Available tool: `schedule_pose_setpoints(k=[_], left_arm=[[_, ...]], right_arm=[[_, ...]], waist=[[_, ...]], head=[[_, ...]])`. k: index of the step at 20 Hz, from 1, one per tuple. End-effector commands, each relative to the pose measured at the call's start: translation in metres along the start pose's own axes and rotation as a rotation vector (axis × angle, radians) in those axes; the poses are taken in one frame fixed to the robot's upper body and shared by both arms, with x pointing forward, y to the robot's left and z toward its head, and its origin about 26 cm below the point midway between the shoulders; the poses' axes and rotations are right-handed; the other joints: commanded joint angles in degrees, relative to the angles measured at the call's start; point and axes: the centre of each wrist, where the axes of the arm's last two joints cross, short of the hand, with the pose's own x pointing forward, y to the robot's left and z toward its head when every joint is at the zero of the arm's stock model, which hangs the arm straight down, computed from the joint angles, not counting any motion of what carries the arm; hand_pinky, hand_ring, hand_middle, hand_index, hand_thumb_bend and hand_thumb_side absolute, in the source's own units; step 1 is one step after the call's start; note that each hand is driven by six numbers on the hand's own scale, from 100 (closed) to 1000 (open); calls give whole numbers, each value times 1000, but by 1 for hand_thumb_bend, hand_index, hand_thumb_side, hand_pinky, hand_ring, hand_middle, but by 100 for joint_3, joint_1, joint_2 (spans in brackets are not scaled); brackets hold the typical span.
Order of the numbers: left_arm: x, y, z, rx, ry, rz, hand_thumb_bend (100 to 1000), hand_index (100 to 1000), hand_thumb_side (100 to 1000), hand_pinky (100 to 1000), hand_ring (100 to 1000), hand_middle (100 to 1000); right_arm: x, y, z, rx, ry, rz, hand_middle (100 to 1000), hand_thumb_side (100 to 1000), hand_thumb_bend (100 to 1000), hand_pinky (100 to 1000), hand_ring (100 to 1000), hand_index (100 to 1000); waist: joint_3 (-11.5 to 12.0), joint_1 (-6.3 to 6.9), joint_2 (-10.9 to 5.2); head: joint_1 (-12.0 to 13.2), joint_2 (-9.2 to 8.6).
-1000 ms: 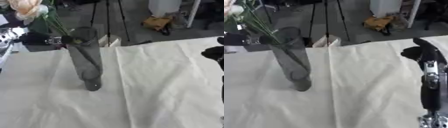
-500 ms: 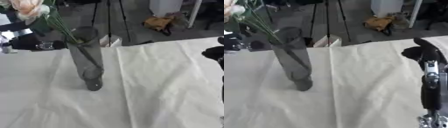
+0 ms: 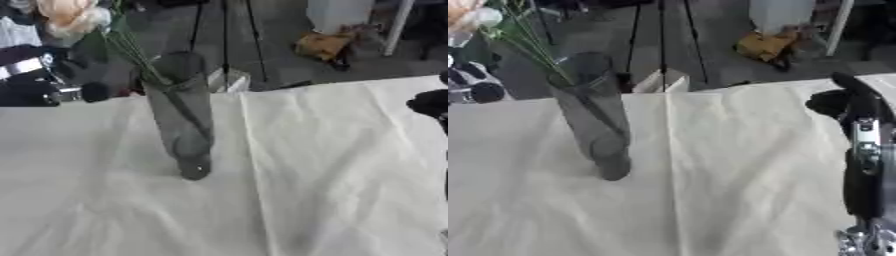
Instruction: Arrange flowers into the vase.
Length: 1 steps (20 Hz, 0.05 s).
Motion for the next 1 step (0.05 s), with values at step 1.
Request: schedule_pose_setpoints(k=[1], left_arm=[[3, 15, 20, 61, -3, -16, 1000, 1000, 1000, 810, 862, 884]], right_arm=[[6, -4, -6, -13, -35, 3, 595, 1000, 100, 728, 653, 833]], waist=[[34, -111, -216]], head=[[-37, 53]])
